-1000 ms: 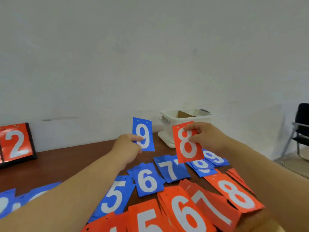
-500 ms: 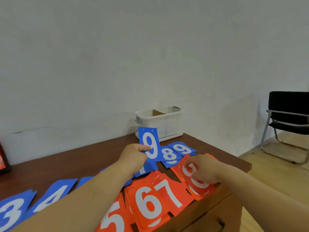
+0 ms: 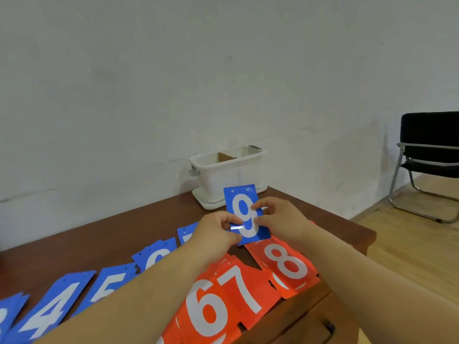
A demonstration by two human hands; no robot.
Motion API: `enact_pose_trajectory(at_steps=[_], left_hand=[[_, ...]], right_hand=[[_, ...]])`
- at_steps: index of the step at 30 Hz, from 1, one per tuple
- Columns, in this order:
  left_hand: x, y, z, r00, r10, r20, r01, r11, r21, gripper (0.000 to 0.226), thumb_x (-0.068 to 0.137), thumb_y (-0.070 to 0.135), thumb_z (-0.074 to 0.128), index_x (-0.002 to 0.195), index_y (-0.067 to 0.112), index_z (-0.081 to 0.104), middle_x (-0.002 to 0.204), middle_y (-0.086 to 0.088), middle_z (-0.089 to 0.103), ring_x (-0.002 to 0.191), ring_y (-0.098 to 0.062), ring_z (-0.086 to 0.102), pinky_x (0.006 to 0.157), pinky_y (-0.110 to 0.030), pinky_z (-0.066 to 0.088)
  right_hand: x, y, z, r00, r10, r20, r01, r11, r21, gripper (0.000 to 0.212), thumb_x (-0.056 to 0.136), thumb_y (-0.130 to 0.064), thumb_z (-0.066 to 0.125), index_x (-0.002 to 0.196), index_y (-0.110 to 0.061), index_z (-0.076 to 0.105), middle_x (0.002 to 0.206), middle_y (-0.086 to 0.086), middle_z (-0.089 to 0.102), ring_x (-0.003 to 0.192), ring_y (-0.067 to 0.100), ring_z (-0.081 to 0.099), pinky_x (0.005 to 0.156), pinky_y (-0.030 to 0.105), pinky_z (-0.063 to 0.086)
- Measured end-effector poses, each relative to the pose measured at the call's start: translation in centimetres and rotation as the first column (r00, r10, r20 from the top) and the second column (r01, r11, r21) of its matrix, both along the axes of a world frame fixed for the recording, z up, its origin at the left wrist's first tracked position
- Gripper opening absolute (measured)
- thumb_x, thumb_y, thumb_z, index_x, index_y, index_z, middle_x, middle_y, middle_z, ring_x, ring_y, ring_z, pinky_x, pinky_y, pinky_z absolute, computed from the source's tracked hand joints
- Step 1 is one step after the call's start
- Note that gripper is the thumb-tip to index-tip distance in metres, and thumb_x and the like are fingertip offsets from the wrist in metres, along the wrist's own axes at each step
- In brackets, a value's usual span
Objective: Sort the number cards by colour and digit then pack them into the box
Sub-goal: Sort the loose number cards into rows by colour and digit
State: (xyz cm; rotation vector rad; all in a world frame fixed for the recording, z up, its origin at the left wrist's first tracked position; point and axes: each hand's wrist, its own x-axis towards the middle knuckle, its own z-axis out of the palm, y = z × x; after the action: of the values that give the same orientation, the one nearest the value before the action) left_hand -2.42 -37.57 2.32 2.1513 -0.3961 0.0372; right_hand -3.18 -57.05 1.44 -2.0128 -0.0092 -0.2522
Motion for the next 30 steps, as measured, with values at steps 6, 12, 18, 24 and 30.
enact_pose_trajectory(at_steps=[6,12,18,24,30], left_hand=[[2.3,1.1,-1.0,0.992,0.012,0.129,-0.041,0.973,0.226,0.029,0.09,0.02,0.069,0.114,0.034,0.062,0.104,0.013,0.064,0.083,-0.007,0.066,0.066,-0.015,0.047],[4.1,4.5,-1.3,0.984,0.081,0.157,-0.127,0.944,0.306,0.023,0.09,0.026,0.068,0.107,0.04,0.062,0.102,0.014,0.064,0.086,-0.005,0.063,0.073,-0.019,0.047],[2.3,8.2,0.4,0.969,0.154,0.195,-0.22,0.896,0.386,0.025,0.09,0.028,0.068,0.113,0.036,0.063,0.109,0.012,0.064,0.091,-0.004,0.061,0.073,-0.021,0.046],[-6.4,16.9,2.6,0.904,0.289,0.314,-0.409,0.798,0.442,0.036,0.086,0.033,0.072,0.121,0.028,0.064,0.11,0.008,0.066,0.099,-0.01,0.061,0.085,-0.027,0.046],[-18.5,30.1,3.0,0.758,0.563,0.328,-0.652,0.653,0.386,0.035,0.086,0.034,0.073,0.12,0.03,0.063,0.109,0.007,0.063,0.098,-0.013,0.06,0.084,-0.029,0.043]], right_hand=[[6.4,-3.3,-0.2,0.981,-0.196,-0.003,0.189,0.953,-0.237,0.037,0.087,-0.002,0.052,0.117,-0.018,0.067,0.12,0.004,0.065,0.097,0.019,0.063,0.08,0.028,0.052],[9.8,-4.8,-1.5,0.949,-0.298,-0.105,0.142,0.698,-0.702,0.043,0.089,-0.02,0.056,0.132,-0.026,0.056,0.134,0.004,0.058,0.122,0.027,0.053,0.099,0.035,0.047],[6.2,0.2,1.0,0.984,-0.178,0.011,0.136,0.71,-0.691,0.039,0.086,-0.033,0.06,0.126,-0.031,0.06,0.128,0.001,0.059,0.115,0.026,0.055,0.094,0.041,0.05],[-1.7,12.2,3.5,0.956,0.292,0.038,-0.211,0.768,-0.605,0.054,0.087,-0.039,0.069,0.137,-0.025,0.055,0.14,-0.001,0.055,0.126,0.019,0.053,0.103,0.03,0.043],[-8.4,25.6,5.0,0.806,0.592,0.024,-0.421,0.6,-0.68,0.056,0.088,-0.039,0.068,0.139,-0.022,0.054,0.141,0.0,0.056,0.127,0.02,0.053,0.103,0.028,0.041]])
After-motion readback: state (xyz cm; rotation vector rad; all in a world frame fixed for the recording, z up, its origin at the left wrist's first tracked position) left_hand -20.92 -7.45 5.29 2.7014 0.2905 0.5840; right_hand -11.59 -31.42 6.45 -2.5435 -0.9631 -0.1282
